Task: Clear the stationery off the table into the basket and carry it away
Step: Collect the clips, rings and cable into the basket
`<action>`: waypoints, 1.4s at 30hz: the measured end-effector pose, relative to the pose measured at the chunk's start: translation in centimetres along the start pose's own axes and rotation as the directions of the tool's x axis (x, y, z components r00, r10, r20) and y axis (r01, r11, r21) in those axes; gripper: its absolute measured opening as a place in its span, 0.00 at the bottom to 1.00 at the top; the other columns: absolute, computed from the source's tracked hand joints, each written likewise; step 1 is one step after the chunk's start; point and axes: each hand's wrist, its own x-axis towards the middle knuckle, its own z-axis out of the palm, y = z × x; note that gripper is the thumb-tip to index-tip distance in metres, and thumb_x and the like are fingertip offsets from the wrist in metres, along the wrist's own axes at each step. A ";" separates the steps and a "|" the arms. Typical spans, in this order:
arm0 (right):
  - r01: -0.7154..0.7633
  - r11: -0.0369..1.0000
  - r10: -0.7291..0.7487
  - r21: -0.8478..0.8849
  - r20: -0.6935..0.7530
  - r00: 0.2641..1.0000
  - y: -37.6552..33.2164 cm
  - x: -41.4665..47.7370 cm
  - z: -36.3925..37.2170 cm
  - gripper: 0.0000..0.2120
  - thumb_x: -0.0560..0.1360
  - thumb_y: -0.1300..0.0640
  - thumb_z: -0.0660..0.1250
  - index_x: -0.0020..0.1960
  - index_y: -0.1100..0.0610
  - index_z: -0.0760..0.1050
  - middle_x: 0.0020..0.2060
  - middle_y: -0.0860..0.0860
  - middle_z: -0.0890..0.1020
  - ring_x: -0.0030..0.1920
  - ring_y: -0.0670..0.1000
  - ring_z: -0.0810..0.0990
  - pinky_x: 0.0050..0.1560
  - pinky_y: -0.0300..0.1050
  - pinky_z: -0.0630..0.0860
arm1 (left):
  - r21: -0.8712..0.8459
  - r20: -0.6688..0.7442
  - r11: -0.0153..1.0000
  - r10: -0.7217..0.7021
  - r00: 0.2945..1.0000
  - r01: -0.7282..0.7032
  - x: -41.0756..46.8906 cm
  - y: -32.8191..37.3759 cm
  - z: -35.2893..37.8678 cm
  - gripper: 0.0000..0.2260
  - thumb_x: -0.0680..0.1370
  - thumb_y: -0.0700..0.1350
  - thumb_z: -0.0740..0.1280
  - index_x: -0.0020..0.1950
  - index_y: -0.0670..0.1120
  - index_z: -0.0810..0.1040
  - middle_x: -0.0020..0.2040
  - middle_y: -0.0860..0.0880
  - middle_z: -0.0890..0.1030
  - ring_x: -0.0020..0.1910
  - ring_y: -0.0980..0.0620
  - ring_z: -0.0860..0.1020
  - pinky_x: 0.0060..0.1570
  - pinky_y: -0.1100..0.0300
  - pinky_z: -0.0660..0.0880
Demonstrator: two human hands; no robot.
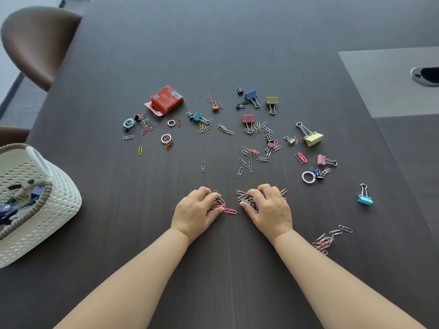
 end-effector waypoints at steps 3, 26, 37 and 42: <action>0.044 0.998 -0.045 -0.044 -0.037 0.998 -0.2 -0.2 0.4 0.15 0.72 0.44 0.60 0.42 0.55 0.78 0.35 0.52 0.77 0.35 0.54 0.75 0.27 0.42 0.74 | 0.049 -0.023 0.998 0.034 0.999 -0.032 -0.1 0.1 0.0 0.14 0.74 0.57 0.61 0.39 0.48 0.78 0.33 0.53 0.75 0.31 0.51 0.73 0.25 0.60 0.71; -0.447 0.679 0.278 0.582 0.359 0.891 -8.8 0.5 -6.9 0.07 0.75 0.59 0.66 0.38 0.52 0.74 0.26 0.46 0.75 0.24 0.46 0.72 0.33 0.41 0.74 | -0.251 0.060 0.895 -0.367 0.928 0.370 -5.4 -2.5 -13.1 0.18 0.77 0.58 0.60 0.32 0.51 0.60 0.28 0.54 0.65 0.29 0.56 0.66 0.29 0.64 0.62; -0.223 0.505 -0.014 0.834 0.267 0.964 -31.4 6.2 -6.5 0.06 0.75 0.60 0.66 0.42 0.51 0.76 0.28 0.46 0.75 0.25 0.47 0.70 0.30 0.44 0.73 | -0.163 -0.342 0.906 -0.423 0.839 0.390 -11.2 -16.2 -28.7 0.20 0.76 0.58 0.62 0.38 0.42 0.76 0.31 0.51 0.76 0.29 0.52 0.73 0.30 0.63 0.67; -0.202 0.492 -0.044 0.847 0.256 0.966 -38.3 7.6 -4.2 0.10 0.73 0.59 0.68 0.40 0.44 0.76 0.30 0.44 0.78 0.31 0.44 0.73 0.36 0.45 0.78 | -0.178 -0.085 0.876 -0.467 0.880 0.448 -12.5 -22.1 -29.1 0.07 0.75 0.47 0.68 0.51 0.47 0.81 0.46 0.52 0.79 0.43 0.53 0.77 0.44 0.58 0.74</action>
